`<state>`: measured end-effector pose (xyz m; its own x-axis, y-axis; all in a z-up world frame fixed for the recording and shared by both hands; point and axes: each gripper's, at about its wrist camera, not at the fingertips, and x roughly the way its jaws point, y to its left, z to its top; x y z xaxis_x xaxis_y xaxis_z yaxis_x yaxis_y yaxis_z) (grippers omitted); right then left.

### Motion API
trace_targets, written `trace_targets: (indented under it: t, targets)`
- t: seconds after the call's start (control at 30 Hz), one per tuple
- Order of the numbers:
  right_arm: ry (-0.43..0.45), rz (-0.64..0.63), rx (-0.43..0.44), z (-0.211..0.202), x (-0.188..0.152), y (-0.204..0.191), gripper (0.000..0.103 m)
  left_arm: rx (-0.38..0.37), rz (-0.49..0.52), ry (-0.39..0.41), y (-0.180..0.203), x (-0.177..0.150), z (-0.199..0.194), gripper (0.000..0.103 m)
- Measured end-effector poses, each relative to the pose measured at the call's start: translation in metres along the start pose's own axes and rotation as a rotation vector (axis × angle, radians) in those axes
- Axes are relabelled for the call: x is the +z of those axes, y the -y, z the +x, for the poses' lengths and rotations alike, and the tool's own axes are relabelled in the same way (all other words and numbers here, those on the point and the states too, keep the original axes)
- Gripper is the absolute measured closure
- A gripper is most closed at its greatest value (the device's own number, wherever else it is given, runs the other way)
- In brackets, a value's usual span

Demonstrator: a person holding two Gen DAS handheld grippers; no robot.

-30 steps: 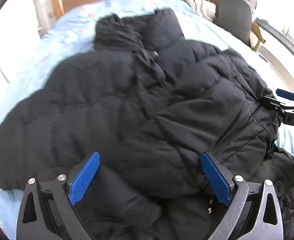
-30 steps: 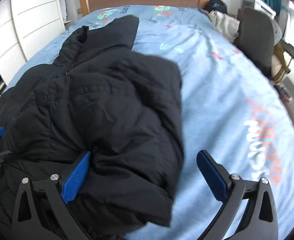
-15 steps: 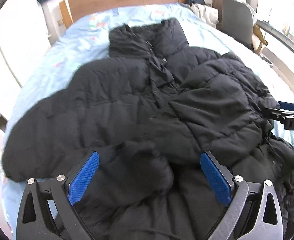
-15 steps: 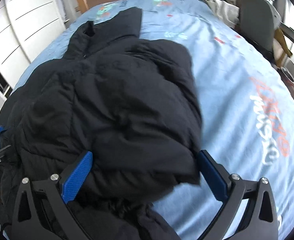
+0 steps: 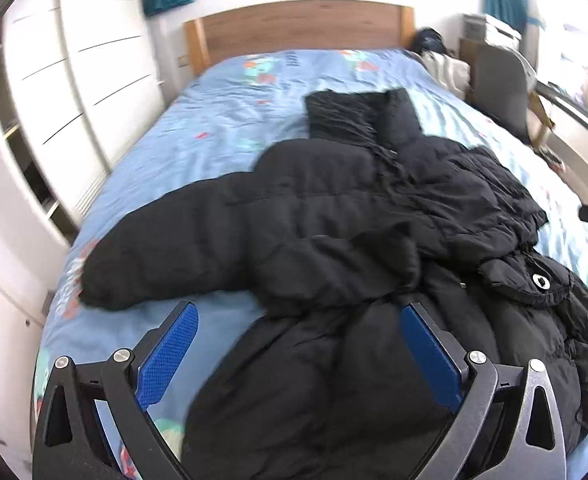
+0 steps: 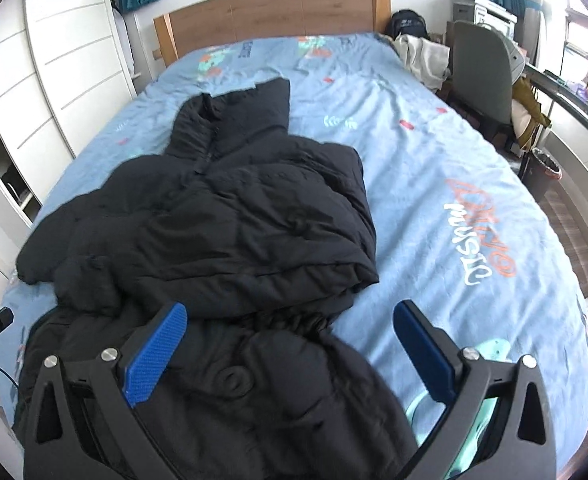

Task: Fold large clothes

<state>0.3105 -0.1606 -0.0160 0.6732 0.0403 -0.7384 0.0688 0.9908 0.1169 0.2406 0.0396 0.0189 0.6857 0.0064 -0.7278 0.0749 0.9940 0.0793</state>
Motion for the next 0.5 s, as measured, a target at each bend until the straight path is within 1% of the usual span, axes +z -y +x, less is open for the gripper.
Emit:
trace_targets:
  t: [0.17, 0.3, 0.4, 0.5]
  targets:
    - [0.027, 0.012, 0.009, -0.024, -0.009, -0.025, 0.0, 0.035, -0.078, 0.047, -0.047, -0.012, -0.018, 0.003]
    - [0.033, 0.034, 0.01, -0.034, -0.019, -0.039, 0.0, 0.052, -0.113, 0.058, -0.074, -0.017, -0.018, 0.003]
    - [0.027, 0.043, 0.001, -0.035, -0.023, -0.045, 0.0, 0.076, -0.134, 0.038, -0.091, -0.019, -0.009, 0.003]
    - [0.022, 0.051, -0.006, -0.034, -0.028, -0.047, 0.0, 0.073, -0.17, -0.001, -0.109, -0.02, 0.011, 0.003]
